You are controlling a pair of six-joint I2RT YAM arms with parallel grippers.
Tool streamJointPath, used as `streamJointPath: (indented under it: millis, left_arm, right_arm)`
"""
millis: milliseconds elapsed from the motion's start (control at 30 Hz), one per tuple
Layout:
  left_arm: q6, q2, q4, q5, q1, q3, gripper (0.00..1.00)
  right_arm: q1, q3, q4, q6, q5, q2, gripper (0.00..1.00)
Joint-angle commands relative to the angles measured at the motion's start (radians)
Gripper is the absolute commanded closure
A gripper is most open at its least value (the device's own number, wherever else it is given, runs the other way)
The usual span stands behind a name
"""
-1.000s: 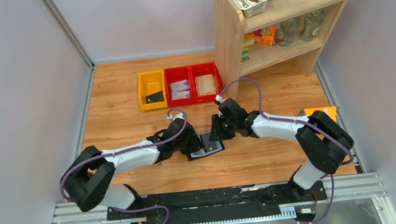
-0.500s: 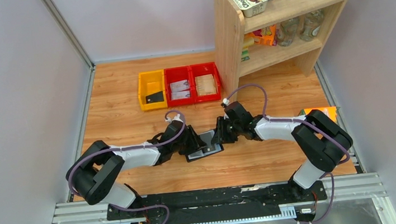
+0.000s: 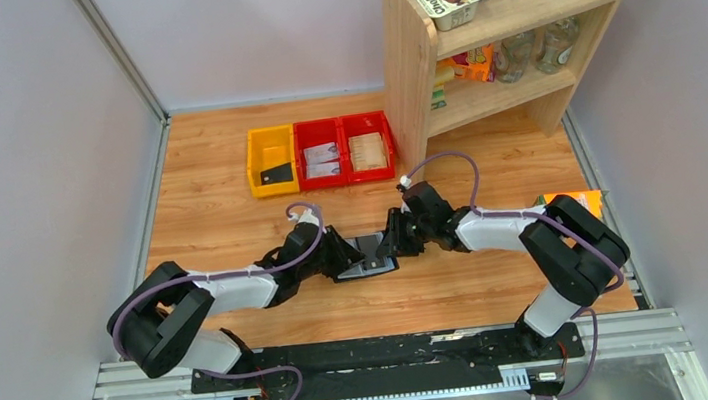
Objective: Take the credit cards out of the card holder
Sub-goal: Remove the credit card from the card holder.
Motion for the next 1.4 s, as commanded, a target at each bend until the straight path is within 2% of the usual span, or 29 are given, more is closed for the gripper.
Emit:
streamJointPath:
  millis: [0,200,433,567,633,1067,1367]
  left_arm:
    - [-0.017,-0.011,0.223,0.041,-0.003,-0.007,0.75]
    - [-0.022,0.032,0.294,0.073,-0.003,-0.010,0.80]
    - [-0.011,0.072,0.321,0.090,-0.004,-0.007,0.80]
    - [-0.025,0.064,0.360,0.061,-0.004,-0.042,0.96]
    - [-0.022,0.047,0.352,0.038,-0.003,-0.058,1.00]
    - [-0.040,-0.068,0.239,-0.051,0.003,-0.190,1.00]
    - [-0.071,-0.143,0.087,-0.109,0.017,-0.239,1.00]
  right_arm:
    - [0.010,-0.028,-0.034,0.010,-0.004,0.048,0.65]
    - [0.010,-0.030,-0.005,0.013,-0.007,0.048,0.65]
    - [0.010,-0.031,0.001,0.016,-0.012,0.063,0.65]
    - [0.010,-0.034,-0.002,0.018,-0.009,0.068,0.65]
    - [0.008,-0.033,-0.003,0.019,-0.007,0.074,0.65]
    - [-0.004,-0.034,-0.010,0.028,-0.001,0.099,0.69]
    - [-0.004,-0.039,-0.005,0.025,0.002,0.090,0.70]
